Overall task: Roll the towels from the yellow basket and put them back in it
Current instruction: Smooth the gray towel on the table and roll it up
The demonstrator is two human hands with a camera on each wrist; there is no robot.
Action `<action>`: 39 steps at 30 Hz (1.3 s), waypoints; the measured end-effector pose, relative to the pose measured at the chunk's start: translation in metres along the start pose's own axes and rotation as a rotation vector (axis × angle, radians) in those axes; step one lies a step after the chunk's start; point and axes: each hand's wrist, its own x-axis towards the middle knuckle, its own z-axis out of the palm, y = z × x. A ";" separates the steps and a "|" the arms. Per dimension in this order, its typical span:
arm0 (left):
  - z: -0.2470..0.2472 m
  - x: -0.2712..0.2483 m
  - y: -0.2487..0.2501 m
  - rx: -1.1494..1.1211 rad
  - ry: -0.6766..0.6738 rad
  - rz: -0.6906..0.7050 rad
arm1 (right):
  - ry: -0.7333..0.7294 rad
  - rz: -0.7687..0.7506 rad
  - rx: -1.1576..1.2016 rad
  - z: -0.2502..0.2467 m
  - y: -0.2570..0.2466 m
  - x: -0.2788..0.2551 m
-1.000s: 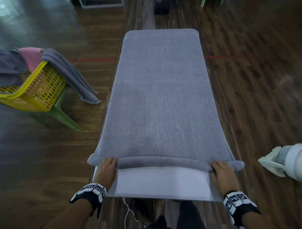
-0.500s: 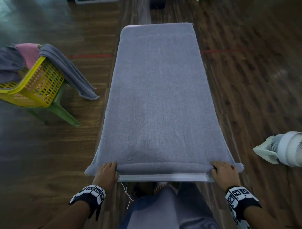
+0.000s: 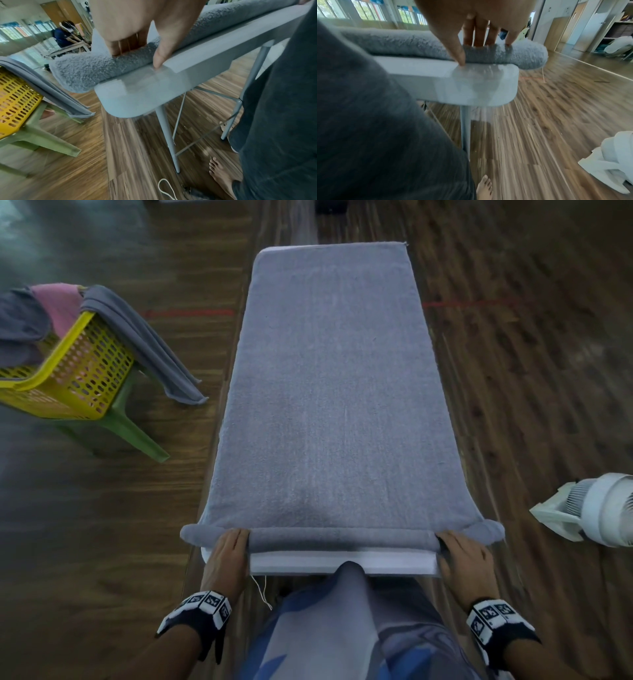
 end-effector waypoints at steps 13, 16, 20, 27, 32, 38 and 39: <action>-0.009 0.033 0.009 0.073 0.018 -0.001 | -0.038 -0.044 -0.001 -0.006 -0.004 0.042; -0.016 0.026 0.012 0.111 -0.059 -0.047 | -0.083 0.034 -0.037 -0.003 -0.002 0.021; -0.025 0.036 0.012 0.176 -0.063 -0.041 | 0.007 -0.013 -0.012 -0.007 0.001 0.031; -0.010 0.009 0.008 0.124 0.024 0.031 | -0.056 -0.044 0.058 -0.003 0.010 0.025; -0.017 0.002 0.008 0.141 -0.038 0.017 | -0.066 0.044 -0.057 -0.010 0.007 0.021; -0.016 0.010 0.013 0.147 0.065 -0.031 | -0.035 0.020 0.082 -0.016 0.006 0.043; -0.012 0.006 0.011 0.160 0.055 -0.025 | -0.072 -0.017 0.102 -0.012 0.008 0.039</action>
